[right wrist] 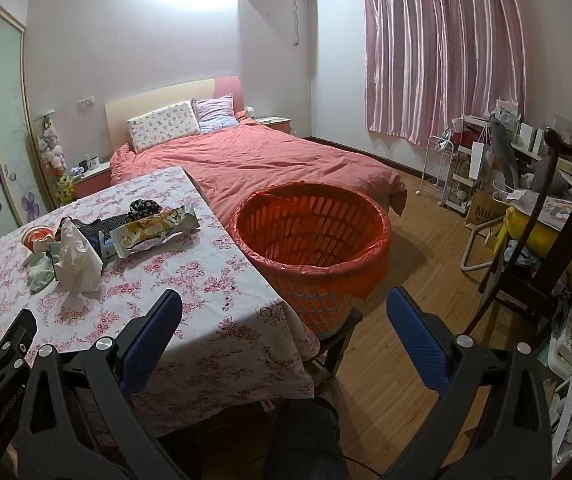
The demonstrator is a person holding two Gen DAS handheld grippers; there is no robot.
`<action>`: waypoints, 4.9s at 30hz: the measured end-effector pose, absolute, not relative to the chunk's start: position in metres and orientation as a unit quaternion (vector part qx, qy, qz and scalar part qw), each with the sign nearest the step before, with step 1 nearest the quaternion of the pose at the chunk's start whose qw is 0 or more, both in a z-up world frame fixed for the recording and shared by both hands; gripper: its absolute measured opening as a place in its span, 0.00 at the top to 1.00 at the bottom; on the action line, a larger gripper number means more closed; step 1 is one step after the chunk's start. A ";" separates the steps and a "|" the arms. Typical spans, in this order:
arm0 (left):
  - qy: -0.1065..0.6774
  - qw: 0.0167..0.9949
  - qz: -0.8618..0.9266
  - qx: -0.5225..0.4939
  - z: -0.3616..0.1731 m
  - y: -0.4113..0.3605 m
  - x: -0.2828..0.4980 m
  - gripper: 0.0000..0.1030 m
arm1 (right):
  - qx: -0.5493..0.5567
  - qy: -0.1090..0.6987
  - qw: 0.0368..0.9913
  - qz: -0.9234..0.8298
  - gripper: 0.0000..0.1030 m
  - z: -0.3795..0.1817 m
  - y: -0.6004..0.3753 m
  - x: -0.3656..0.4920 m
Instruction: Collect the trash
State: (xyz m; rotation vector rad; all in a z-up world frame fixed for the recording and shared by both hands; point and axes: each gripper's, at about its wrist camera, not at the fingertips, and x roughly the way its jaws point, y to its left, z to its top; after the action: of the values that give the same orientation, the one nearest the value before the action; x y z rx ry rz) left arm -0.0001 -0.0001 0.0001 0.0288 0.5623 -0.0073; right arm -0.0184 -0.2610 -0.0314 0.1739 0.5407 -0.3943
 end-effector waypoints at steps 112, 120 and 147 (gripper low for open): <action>0.317 0.947 0.040 -0.030 -0.020 0.061 0.056 0.04 | 0.087 0.295 0.936 -0.170 0.02 -0.048 -0.257 0.033; 0.332 0.940 0.039 -0.066 -0.026 0.091 0.095 0.04 | 0.074 0.314 0.939 -0.120 0.02 -0.051 -0.238 0.077; 0.338 0.939 0.017 -0.055 -0.035 0.096 0.160 0.04 | 0.097 0.414 0.899 -0.101 0.02 -0.073 -0.204 0.192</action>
State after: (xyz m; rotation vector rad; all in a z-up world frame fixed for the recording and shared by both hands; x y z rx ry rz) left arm 0.1600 0.0964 -0.0353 -0.1117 0.6902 0.0341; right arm 0.1921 -0.2040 -0.0733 0.2002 0.8575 -0.2099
